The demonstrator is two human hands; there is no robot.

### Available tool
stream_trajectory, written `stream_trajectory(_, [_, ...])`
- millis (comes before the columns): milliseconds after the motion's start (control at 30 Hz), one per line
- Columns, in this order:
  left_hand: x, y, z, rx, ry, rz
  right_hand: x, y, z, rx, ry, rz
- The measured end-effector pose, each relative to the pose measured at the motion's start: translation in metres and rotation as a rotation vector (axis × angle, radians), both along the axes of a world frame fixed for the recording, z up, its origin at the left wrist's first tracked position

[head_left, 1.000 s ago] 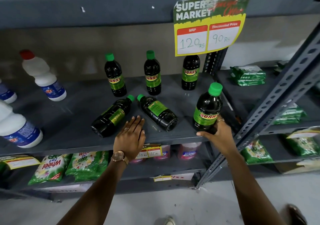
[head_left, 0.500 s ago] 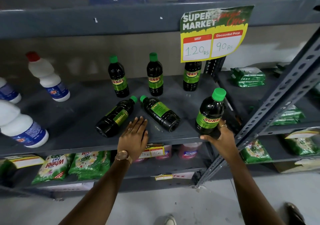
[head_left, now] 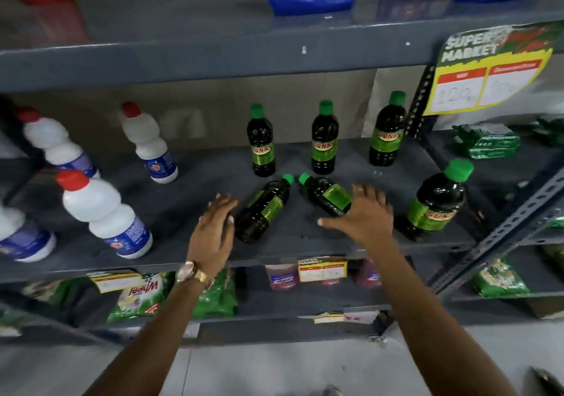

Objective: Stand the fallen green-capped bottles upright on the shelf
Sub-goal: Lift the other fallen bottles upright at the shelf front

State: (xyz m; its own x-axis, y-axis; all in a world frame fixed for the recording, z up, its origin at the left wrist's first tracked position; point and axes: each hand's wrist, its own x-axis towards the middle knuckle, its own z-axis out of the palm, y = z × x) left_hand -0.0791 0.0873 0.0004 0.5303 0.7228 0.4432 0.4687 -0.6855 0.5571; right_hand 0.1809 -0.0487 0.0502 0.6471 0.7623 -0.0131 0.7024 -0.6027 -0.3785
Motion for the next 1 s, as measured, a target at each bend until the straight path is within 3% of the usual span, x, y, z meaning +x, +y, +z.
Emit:
stream_trajectory(33, [-0.007, 0.013, -0.009, -0.070, 0.024, 0.042, 0.006, 0.016, 0.005, -0.150, 0.026, -0.021])
stream_trajectory(100, [-0.014, 0.034, -0.024, -0.176, 0.135, 0.070, 0.018, 0.036, 0.007, -0.248, 0.120, -0.021])
stream_trajectory(200, [-0.011, 0.045, -0.038, -0.169, 0.329, 0.046, 0.027, 0.038, -0.002, -0.183, 0.249, -0.004])
stream_trajectory(267, [-0.009, 0.047, -0.040, -0.126, 0.370, 0.054, 0.028, 0.036, -0.010, -0.106, 0.232, -0.045])
stream_trajectory(367, [-0.008, 0.050, -0.043, -0.092, 0.400, 0.073, 0.027, 0.036, -0.018, 0.183, 0.221, -0.118])
stream_trajectory(500, [-0.007, 0.050, -0.046, -0.068, 0.413, 0.083, 0.012, 0.045, -0.024, 0.670, 0.350, -0.189])
stream_trajectory(600, [-0.007, 0.049, -0.046, -0.044, 0.422, 0.082, 0.004, 0.056, -0.038, 0.870, 0.423, -0.297])
stream_trajectory(800, [-0.005, 0.051, -0.048, -0.008, 0.444, 0.084, 0.003, 0.050, -0.066, 0.863, 0.498, -0.221])
stream_trajectory(1000, [-0.006, 0.053, -0.052, -0.001, 0.451, 0.085, 0.004, 0.055, -0.074, 0.816, 0.345, -0.320])
